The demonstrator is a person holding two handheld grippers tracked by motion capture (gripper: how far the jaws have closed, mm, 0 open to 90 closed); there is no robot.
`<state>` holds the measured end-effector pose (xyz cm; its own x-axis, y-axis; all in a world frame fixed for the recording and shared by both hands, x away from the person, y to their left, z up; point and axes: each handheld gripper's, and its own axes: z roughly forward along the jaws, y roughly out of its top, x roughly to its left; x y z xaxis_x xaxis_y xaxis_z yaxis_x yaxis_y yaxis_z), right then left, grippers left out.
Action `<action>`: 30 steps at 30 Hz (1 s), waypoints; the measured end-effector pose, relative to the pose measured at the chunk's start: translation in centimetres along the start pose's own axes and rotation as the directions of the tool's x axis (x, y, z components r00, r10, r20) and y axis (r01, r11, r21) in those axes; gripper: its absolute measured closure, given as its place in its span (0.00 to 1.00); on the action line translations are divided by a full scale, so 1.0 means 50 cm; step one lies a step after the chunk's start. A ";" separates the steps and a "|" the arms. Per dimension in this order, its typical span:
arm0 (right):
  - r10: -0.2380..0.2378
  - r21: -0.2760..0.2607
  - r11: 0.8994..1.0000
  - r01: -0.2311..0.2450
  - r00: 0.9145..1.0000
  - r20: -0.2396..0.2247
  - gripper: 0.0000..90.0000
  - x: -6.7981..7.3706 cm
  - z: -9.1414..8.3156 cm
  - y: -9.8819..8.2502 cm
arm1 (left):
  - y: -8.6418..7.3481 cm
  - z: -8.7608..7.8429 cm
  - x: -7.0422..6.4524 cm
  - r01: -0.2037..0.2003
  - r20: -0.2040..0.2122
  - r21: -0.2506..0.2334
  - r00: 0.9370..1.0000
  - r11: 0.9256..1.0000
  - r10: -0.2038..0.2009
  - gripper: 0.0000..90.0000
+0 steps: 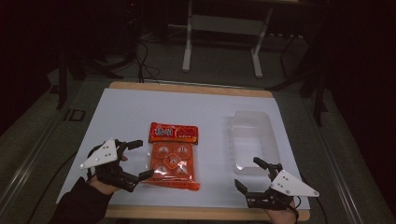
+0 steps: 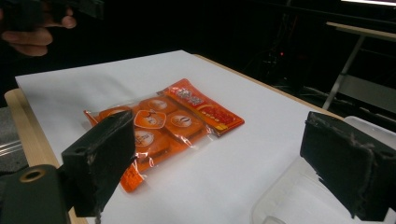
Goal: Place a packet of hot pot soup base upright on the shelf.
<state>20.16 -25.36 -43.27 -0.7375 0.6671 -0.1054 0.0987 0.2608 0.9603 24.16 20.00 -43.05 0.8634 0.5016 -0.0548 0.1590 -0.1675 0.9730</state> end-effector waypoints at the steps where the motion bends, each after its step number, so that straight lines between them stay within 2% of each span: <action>1: 0.000 0.000 1.000 0.000 1.000 0.000 0.11 0.000 0.000 0.000 | 0.000 0.000 0.000 0.000 0.000 0.000 1.000 1.000 0.000 0.01; 2: 0.002 -0.001 1.000 -0.002 1.000 0.004 0.11 0.001 0.000 0.001 | 0.000 0.000 0.000 0.000 0.000 0.000 1.000 1.000 0.000 0.01; 4: 0.007 -0.003 1.000 -0.007 1.000 0.002 0.11 0.001 0.001 0.002 | 0.008 0.013 0.027 0.007 -0.031 0.008 0.999 1.000 -0.007 0.01; 10: -0.006 -0.002 1.000 0.006 1.000 0.011 0.11 0.003 0.001 0.003 | 0.010 0.030 0.057 0.014 -0.058 0.035 0.998 0.999 -0.012 0.01; 11: -0.006 -0.001 1.000 0.006 1.000 0.010 0.11 0.004 0.001 0.004 | 0.007 0.039 0.070 0.023 -0.062 0.048 0.998 0.999 -0.021 0.01; 12: -0.009 -0.001 1.000 0.009 1.000 0.014 0.11 0.004 0.001 0.005 | 0.007 0.039 0.070 0.023 -0.062 0.048 0.998 0.999 -0.021 0.01; 14: -0.003 -0.008 1.000 0.003 1.000 0.005 0.11 0.005 0.000 0.005 | 0.001 0.051 0.089 0.037 -0.078 0.062 0.996 0.997 -0.032 0.01; 19: -0.008 -0.004 1.000 0.008 1.000 0.008 0.11 0.007 0.001 0.006 | -0.012 0.064 0.110 0.045 -0.103 0.057 0.994 0.997 -0.039 0.02; 20: -0.006 -0.004 1.000 0.006 1.000 0.000 0.11 0.007 0.001 0.006 | -0.025 0.071 0.121 0.037 -0.130 0.050 0.991 0.998 -0.030 0.03; 21: -0.006 -0.004 1.000 0.006 1.000 0.000 0.11 0.007 0.001 0.006 | -0.025 0.071 0.121 0.037 -0.130 0.050 0.991 0.998 -0.030 0.03; 22: -0.005 -0.003 1.000 0.005 1.000 0.000 0.11 0.007 0.001 0.006 | -0.030 0.075 0.128 0.046 -0.137 0.052 0.990 0.998 -0.039 0.03; 24: -0.001 -0.003 1.000 0.001 1.000 -0.007 0.11 0.007 0.002 0.006 | -0.043 0.086 0.151 0.081 -0.172 0.058 0.983 0.995 -0.070 0.04; 26: -0.002 -0.003 1.000 0.002 1.000 -0.006 0.12 0.008 0.002 0.005 | -0.048 0.088 0.159 0.088 -0.181 0.061 0.980 0.994 -0.076 0.06; 29: -0.006 0.008 1.000 0.006 1.000 -0.015 0.12 0.010 0.005 0.005 | -0.061 0.099 0.181 0.111 -0.224 0.085 0.970 0.990 -0.090 0.09; 30: -0.007 0.010 1.000 0.007 1.000 -0.017 0.12 0.010 0.006 0.004 | -0.070 0.105 0.198 0.140 -0.237 0.092 0.965 0.986 -0.115 0.10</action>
<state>20.01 -24.75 -43.20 -0.7494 0.6533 -0.1076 0.1000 0.2723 0.9570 34.68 21.10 -48.15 0.7009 0.7045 -0.1114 0.3215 -0.1726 0.9311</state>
